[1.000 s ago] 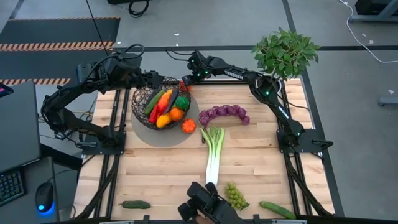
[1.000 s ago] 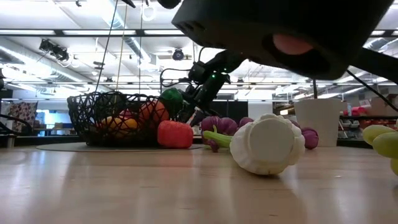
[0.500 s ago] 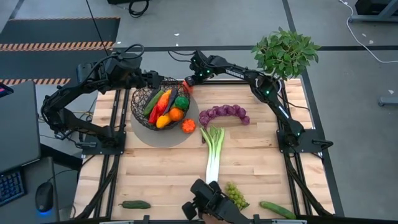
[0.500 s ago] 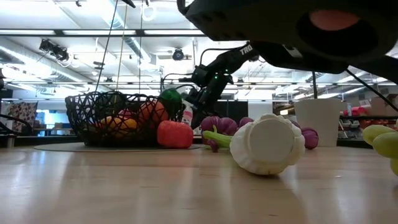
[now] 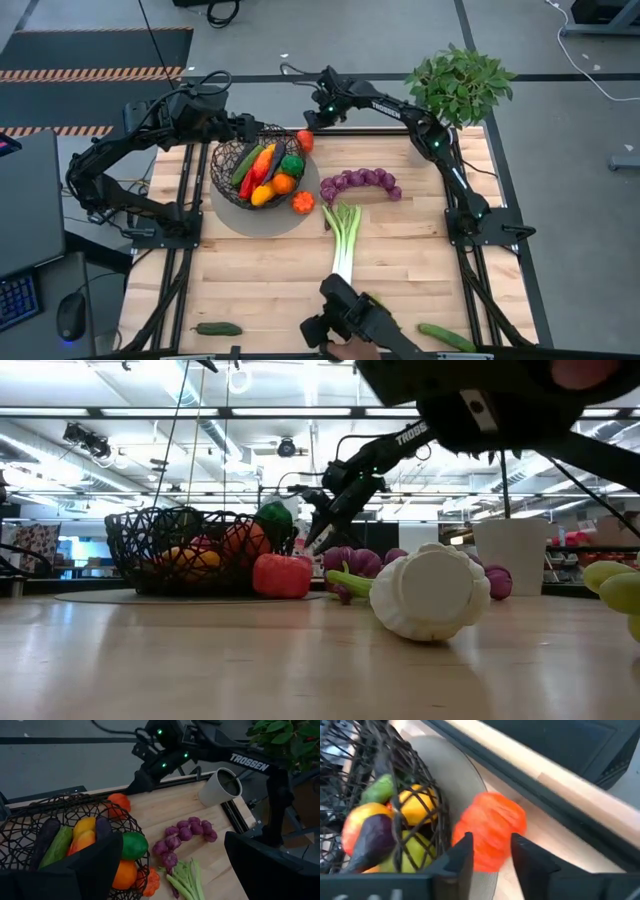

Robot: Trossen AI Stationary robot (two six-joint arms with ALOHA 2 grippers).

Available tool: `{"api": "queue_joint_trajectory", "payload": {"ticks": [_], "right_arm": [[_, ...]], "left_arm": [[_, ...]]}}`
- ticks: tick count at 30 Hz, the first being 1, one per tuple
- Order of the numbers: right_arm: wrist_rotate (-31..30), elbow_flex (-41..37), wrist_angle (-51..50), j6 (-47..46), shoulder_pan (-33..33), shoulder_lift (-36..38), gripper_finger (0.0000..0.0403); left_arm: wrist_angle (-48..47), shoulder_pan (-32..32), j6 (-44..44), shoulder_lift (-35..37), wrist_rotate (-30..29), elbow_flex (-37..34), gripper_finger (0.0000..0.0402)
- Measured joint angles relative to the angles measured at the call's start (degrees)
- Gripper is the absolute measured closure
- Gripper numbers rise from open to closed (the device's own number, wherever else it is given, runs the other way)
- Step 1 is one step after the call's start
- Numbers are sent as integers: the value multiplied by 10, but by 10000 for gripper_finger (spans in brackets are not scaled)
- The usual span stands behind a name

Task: Build produce basket
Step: Put the orange pumpkin into the wire basket

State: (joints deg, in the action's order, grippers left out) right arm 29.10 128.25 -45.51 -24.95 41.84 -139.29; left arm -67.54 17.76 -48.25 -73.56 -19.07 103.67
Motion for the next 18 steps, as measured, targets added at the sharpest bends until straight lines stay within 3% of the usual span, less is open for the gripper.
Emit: {"api": "queue_joint_trajectory", "payload": {"ticks": [9,14,18], "right_arm": [[-10,0,-14,-28,-2,6,151],[-28,0,-42,-21,-21,6,117],[-77,0,-84,16,-30,7,102]], "left_arm": [[0,0,0,0,-8,0,45],[0,0,0,0,-8,0,45],[0,0,0,0,-8,0,45]]}}
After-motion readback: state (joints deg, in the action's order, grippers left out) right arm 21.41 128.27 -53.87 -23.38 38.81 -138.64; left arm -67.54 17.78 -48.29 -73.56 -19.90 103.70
